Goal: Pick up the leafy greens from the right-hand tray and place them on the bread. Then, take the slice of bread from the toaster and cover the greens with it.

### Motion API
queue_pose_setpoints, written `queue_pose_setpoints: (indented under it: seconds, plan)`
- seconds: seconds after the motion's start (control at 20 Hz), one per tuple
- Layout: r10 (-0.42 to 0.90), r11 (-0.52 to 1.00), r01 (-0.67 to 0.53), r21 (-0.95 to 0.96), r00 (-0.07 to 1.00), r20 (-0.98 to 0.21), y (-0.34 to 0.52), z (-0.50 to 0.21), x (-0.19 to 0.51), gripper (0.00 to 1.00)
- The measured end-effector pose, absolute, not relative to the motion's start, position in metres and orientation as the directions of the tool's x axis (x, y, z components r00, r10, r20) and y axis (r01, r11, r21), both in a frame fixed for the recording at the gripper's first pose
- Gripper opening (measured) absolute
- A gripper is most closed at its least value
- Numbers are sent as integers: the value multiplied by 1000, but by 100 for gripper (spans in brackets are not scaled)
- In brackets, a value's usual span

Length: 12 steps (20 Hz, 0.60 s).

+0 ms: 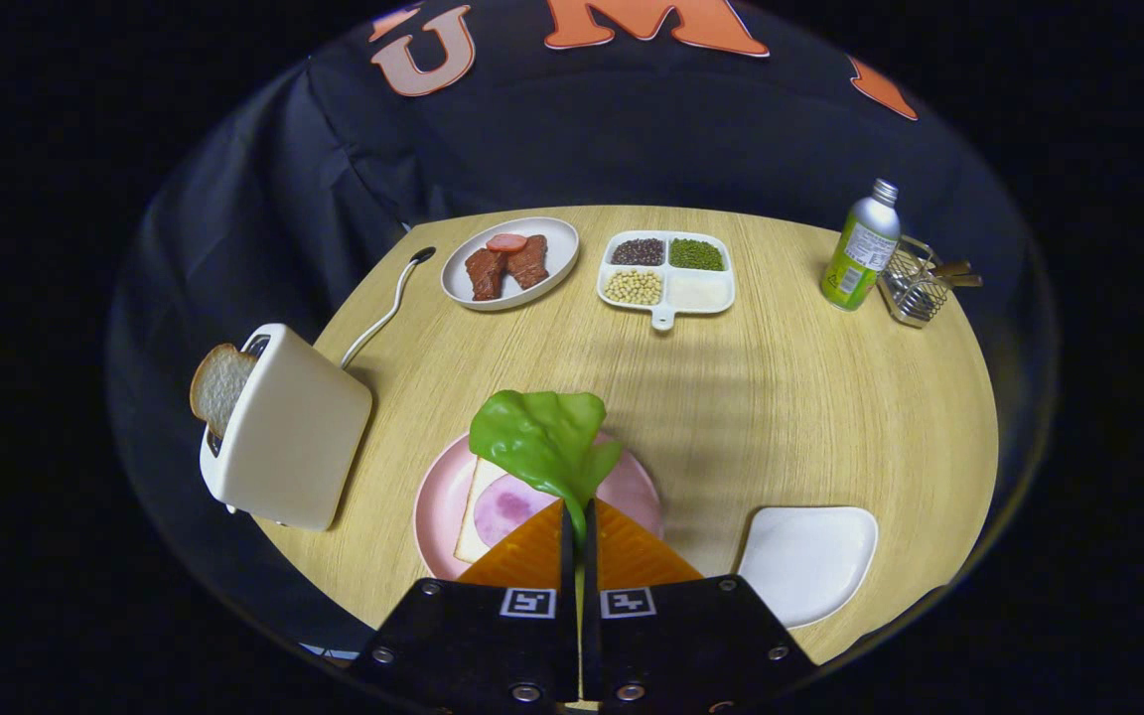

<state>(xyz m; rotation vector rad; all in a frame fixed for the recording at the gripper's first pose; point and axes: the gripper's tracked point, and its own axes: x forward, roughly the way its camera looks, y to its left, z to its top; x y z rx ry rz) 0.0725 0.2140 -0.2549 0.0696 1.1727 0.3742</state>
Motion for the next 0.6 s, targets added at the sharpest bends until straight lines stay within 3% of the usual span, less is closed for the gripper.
queue_pose_setpoints:
  seconds: [0.4,0.6]
  plan:
    - [304,937,-255,239,258,-917,249,-286,60,3]
    - [296,935,-272,229,240,-925,261,-297,55,9]
